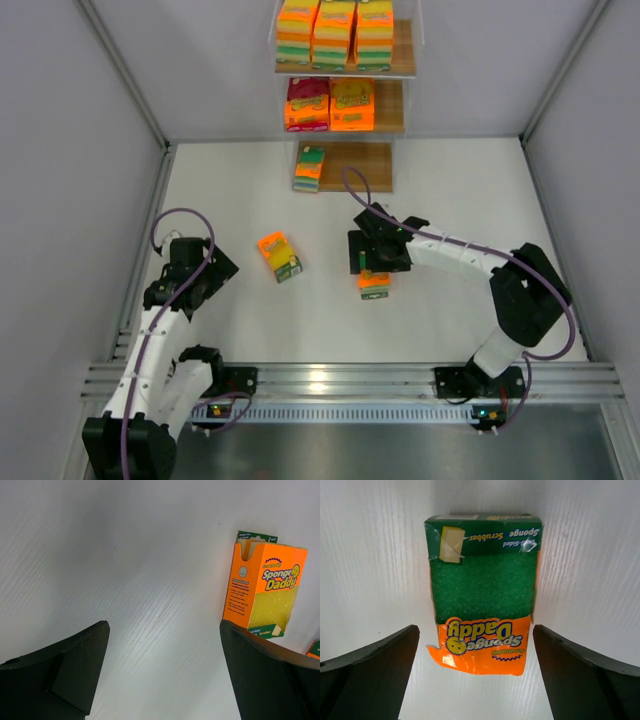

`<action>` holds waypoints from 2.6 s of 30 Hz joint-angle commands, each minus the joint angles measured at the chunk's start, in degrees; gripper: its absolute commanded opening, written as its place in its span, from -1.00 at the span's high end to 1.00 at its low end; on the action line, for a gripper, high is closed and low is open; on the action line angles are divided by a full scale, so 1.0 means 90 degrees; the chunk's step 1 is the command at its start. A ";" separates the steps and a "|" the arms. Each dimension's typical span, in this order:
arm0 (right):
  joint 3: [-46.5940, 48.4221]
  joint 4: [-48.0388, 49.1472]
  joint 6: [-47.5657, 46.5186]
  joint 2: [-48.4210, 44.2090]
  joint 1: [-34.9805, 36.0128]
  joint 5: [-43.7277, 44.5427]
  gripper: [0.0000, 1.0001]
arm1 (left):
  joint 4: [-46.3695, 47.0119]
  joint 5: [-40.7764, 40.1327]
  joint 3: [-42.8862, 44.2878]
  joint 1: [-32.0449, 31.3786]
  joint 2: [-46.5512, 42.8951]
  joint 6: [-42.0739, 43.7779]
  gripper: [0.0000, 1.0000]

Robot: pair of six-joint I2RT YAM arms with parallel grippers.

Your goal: Place and organize the cleaning sponges onto the shelf

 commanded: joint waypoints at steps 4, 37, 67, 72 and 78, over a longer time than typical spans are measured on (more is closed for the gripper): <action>0.0029 0.0564 0.0266 0.0131 0.0656 0.0785 -0.99 | 0.0251 0.0050 -0.0022 -0.0027 0.0001 0.0039 -0.96; 0.2390 0.3162 -0.0534 0.2074 -0.0672 0.1479 -0.25 | 0.0261 -0.0067 0.0017 -0.0027 0.0040 0.0098 -0.96; 0.5341 0.3572 -0.0418 0.4614 -0.0955 0.1489 -0.41 | 0.0270 0.0109 0.0056 -0.0095 -0.0067 0.0205 -0.96; 0.4991 0.3523 -0.0359 0.4468 -0.0936 0.1440 -0.88 | 0.0280 0.0099 0.0056 -0.0095 -0.0048 0.0195 -0.96; 0.4122 0.3835 -0.0281 0.3834 -0.0887 0.1216 -0.99 | 0.0290 0.0089 0.0027 -0.0095 -0.0048 0.0176 -0.96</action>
